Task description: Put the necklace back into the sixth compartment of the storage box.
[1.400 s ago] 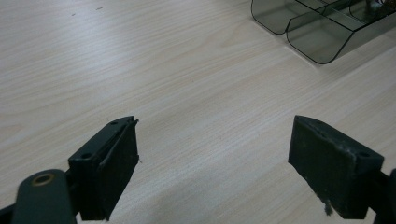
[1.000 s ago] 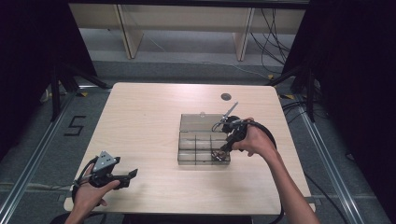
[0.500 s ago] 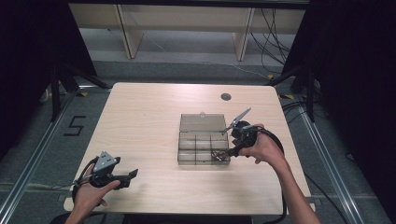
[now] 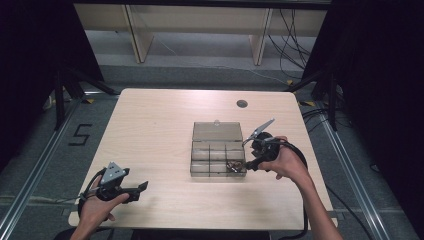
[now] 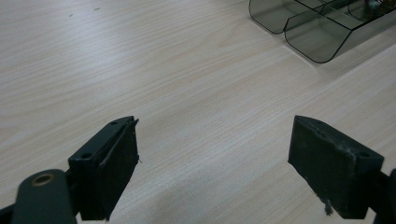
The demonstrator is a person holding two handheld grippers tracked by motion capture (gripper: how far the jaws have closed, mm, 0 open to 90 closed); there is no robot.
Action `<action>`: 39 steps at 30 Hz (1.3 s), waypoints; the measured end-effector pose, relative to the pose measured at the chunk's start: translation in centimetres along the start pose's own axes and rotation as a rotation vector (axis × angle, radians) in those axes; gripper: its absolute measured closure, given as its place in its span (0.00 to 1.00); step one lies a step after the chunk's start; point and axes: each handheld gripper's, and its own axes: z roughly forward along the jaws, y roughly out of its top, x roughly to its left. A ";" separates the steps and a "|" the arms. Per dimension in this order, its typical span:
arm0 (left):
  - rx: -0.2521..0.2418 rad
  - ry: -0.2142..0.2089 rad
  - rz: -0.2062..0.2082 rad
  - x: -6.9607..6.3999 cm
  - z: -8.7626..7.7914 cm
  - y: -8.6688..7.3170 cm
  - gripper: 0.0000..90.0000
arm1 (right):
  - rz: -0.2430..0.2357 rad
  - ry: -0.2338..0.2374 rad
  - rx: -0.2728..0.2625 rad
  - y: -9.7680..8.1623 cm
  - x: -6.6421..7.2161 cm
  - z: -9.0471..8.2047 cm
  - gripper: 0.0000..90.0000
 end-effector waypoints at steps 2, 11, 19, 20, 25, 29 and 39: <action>0.001 0.000 0.000 0.0 0.0 0.0 0.17 | 0.017 0.011 -0.004 -0.2 0.2 0.0 0.44; 0.005 0.001 0.002 0.0 0.1 0.0 0.17 | 0.060 -0.006 -0.028 -1.0 0.4 -0.3 0.37; 0.004 0.000 0.001 0.0 0.1 0.0 0.17 | 0.069 -0.018 -0.045 -1.8 0.7 -0.4 0.33; 0.003 0.000 0.002 0.0 0.1 0.0 0.17 | 0.057 -0.013 -0.059 -1.9 0.7 -0.3 0.33; 0.005 -0.004 0.004 0.0 0.1 0.0 0.17 | 0.098 -0.027 -0.043 -2.4 1.0 -0.2 0.32; 0.018 -0.003 0.016 0.1 0.0 0.0 0.17 | 0.090 -0.021 -0.062 -3.0 1.0 0.0 0.31; 0.005 -0.003 0.001 0.0 0.1 0.0 0.17 | 0.123 -0.036 -0.087 -4.2 1.5 -0.2 0.29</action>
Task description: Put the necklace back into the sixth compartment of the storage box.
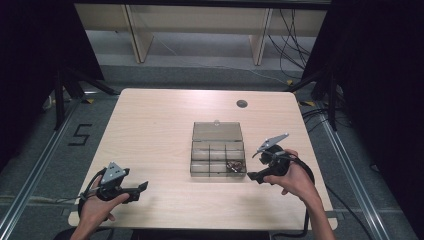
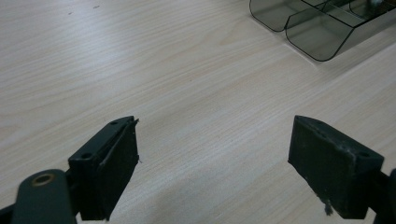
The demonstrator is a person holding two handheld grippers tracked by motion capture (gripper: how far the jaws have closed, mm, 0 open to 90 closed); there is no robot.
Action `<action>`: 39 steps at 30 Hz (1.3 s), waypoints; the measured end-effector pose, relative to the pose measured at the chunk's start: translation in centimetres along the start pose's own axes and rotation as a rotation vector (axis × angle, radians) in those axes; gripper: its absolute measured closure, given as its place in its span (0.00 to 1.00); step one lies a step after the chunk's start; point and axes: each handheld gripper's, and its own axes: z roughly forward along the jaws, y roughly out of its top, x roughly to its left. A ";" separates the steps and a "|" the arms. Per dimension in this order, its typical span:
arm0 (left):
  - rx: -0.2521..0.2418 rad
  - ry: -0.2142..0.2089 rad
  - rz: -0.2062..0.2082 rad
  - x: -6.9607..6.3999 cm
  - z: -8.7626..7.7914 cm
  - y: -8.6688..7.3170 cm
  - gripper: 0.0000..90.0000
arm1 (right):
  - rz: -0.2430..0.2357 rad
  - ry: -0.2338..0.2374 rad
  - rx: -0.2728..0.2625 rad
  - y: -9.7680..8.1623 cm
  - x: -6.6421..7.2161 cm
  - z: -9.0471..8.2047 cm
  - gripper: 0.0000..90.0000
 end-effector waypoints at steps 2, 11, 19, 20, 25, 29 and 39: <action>0.002 0.000 0.002 0.0 0.0 0.0 0.17 | -0.012 0.012 -0.012 -0.2 -0.1 0.0 0.28; -0.001 -0.001 0.004 0.0 0.0 0.0 0.17 | 0.009 0.008 -0.040 -1.4 -0.1 0.3 0.27; -0.005 -0.001 -0.004 -0.1 0.0 0.0 0.17 | 0.023 0.013 -0.060 -2.1 -0.1 0.4 0.27; -0.004 -0.001 -0.001 -0.1 0.0 0.0 0.17 | 0.008 0.011 -0.067 -2.2 -0.2 0.3 0.27; -0.005 -0.001 -0.001 -0.1 0.0 0.0 0.17 | 0.020 0.001 -0.100 -2.5 -0.3 0.5 0.26; -0.001 -0.002 0.001 -0.1 0.0 0.0 0.17 | 0.018 0.012 -0.094 -2.8 -0.2 0.3 0.26; -0.003 -0.002 0.000 -0.1 0.0 0.0 0.17 | 0.022 -0.009 -0.132 -3.3 -0.3 0.4 0.25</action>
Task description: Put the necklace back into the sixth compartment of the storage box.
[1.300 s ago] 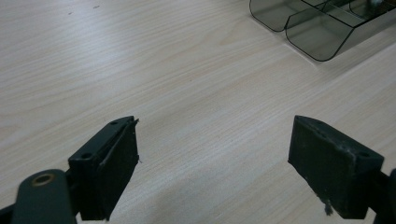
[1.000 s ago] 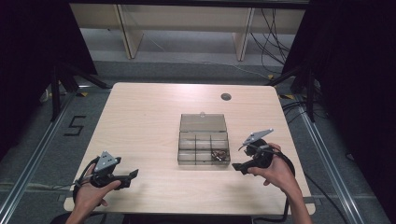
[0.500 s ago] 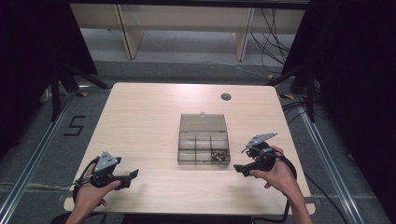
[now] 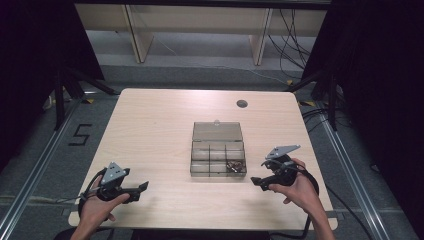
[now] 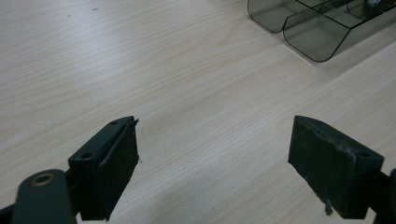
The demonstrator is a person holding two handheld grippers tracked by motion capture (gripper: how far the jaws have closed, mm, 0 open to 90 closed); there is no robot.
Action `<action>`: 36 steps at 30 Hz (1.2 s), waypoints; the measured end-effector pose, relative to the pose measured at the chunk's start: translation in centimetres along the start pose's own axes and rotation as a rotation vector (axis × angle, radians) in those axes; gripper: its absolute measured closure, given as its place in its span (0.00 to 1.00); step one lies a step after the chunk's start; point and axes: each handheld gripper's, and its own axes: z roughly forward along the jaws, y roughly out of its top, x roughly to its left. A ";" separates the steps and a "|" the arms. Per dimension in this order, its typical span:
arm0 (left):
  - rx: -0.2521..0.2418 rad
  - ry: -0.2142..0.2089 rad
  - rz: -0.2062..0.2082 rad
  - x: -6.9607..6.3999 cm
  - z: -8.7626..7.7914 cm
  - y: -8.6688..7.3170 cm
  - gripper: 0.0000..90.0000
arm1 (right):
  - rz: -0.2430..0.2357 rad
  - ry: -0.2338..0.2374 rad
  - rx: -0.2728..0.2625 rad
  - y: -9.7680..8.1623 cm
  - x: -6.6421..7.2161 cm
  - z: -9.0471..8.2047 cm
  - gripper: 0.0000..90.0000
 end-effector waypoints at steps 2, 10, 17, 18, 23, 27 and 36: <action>0.000 -0.005 0.000 0.0 0.0 0.0 0.17 | 0.004 -0.004 -0.004 -0.1 0.1 -0.1 0.25; 0.000 0.000 0.000 0.0 0.0 0.0 0.17 | 0.008 0.006 -0.004 -0.5 0.1 -0.2 0.25; 0.000 -0.004 0.000 0.0 0.0 0.0 0.17 | 0.020 0.010 -0.010 -0.9 0.2 -0.1 0.25; -0.001 -0.006 0.000 0.0 0.0 0.0 0.17 | 0.013 0.002 -0.020 -0.9 0.2 -0.1 0.25; -0.001 -0.006 0.000 0.0 0.0 0.0 0.17 | 0.016 0.002 -0.018 -1.2 0.2 0.1 0.25; 0.002 -0.001 0.007 0.0 0.0 0.0 0.17 | 0.030 -0.017 -0.043 -1.5 0.2 0.3 0.25; 0.000 -0.007 -0.001 0.0 0.0 0.0 0.17 | 0.005 0.006 -0.039 -1.9 0.0 0.2 0.24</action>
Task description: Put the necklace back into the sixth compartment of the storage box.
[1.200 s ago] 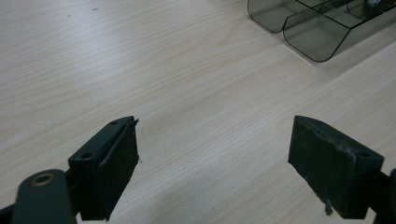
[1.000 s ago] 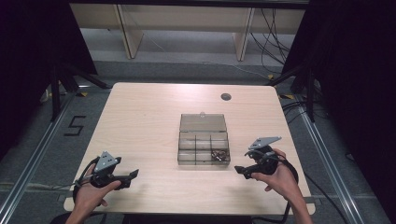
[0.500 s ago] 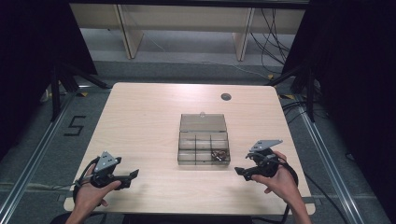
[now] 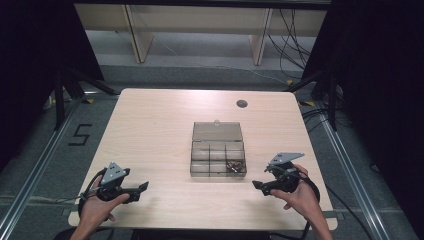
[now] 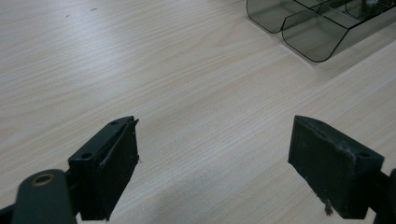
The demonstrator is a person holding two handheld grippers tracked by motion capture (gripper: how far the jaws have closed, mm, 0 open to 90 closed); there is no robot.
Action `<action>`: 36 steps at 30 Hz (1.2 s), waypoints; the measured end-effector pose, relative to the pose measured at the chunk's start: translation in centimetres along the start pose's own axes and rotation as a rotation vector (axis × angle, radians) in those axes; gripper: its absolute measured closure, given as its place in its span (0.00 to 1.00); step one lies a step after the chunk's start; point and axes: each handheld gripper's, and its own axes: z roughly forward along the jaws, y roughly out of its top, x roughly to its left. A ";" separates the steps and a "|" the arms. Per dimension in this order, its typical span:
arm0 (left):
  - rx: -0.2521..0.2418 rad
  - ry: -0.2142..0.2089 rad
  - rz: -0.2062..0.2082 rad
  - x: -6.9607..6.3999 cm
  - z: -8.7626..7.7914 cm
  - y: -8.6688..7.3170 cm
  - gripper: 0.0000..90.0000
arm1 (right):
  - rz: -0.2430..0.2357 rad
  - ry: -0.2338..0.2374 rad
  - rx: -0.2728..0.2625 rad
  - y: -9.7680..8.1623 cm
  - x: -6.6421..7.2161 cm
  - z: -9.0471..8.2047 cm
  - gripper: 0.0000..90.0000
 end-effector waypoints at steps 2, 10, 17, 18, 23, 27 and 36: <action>0.000 0.000 0.000 0.0 0.0 0.0 0.17 | 0.002 -0.001 0.001 -0.2 0.0 0.0 0.24; 0.001 -0.002 0.001 0.0 0.0 0.0 0.17 | -0.001 -0.005 -0.014 -0.4 0.1 -0.1 0.23; 0.003 0.000 0.014 0.0 -0.1 0.0 0.17 | -0.004 -0.017 -0.021 -0.7 0.3 0.0 0.21; 0.003 0.000 0.014 0.0 -0.1 0.0 0.17 | -0.004 -0.017 -0.021 -0.7 0.3 0.0 0.21; -0.003 0.002 0.008 -0.1 0.0 0.0 0.17 | -0.019 -0.024 -0.044 -1.1 0.3 0.3 0.21; -0.004 0.001 0.008 -0.1 0.0 0.0 0.17 | 0.005 -0.027 -0.034 -1.3 0.6 0.4 0.21; 0.000 0.001 0.009 -0.1 0.0 0.0 0.17 | 0.004 -0.037 -0.051 -1.9 0.6 0.5 0.20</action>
